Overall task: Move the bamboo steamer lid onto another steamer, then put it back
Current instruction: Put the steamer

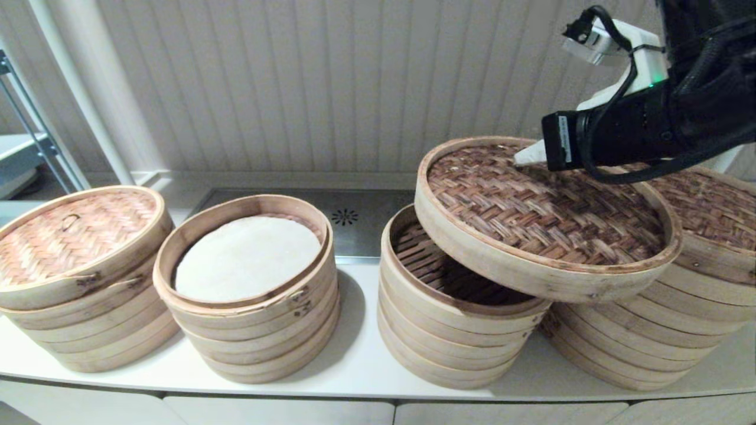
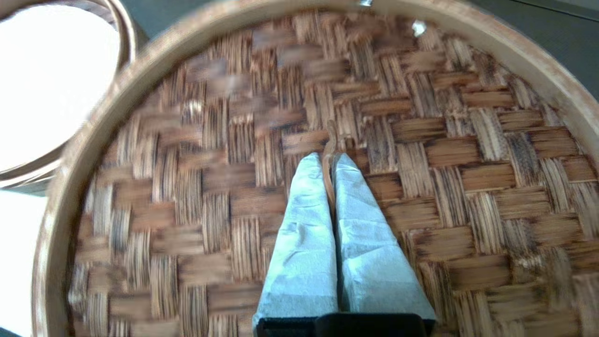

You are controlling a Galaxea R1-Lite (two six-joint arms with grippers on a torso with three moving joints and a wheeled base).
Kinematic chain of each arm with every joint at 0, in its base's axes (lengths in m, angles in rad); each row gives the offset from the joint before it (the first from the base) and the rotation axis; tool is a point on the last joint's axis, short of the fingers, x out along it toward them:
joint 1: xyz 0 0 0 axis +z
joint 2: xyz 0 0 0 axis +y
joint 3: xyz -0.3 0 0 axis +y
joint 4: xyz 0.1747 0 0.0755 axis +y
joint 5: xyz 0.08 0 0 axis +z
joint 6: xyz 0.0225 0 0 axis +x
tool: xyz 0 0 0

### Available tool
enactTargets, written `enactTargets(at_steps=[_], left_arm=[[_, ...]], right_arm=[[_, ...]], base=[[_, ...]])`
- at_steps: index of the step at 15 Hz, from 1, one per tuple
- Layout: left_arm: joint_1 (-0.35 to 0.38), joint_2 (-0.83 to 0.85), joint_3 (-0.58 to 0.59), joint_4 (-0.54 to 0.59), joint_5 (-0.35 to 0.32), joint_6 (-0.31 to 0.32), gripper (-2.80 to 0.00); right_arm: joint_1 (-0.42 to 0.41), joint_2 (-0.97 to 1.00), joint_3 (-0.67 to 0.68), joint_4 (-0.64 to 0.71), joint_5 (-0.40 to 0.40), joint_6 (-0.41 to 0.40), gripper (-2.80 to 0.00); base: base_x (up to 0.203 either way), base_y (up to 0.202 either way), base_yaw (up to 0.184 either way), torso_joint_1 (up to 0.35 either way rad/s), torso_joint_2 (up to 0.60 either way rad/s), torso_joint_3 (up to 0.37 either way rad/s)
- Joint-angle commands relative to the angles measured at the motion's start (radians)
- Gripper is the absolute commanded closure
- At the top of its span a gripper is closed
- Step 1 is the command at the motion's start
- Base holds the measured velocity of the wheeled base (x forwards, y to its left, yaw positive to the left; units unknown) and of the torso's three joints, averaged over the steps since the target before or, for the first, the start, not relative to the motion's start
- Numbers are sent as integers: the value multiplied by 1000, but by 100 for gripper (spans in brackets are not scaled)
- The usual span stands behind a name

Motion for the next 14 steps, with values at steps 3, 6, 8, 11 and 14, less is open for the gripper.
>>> enactTargets(at_steps=[3,6,8,11,14], left_arm=[[0,1,18,-1,0,0,0],[0,1,18,-1,0,0,0],[0,1,18,-1,1,0,0],[0,1,18,-1,1,0,0],[0,1,18,-1,0,0,0]], right_arm=[[42,86,3,-26,-45,1,0],[45,118,1,-27,-50,2,0],[35,126,22,-30,-47,3,0],[30,146,69,-137,-53,1,0],[33,166,90,-185,-52,-1,0]], base=[[0,0,0,0,0,0],[0,0,0,0,0,0],[0,0,0,0,0,0],[0,0,0,0,0,0],[0,0,0,0,0,0]])
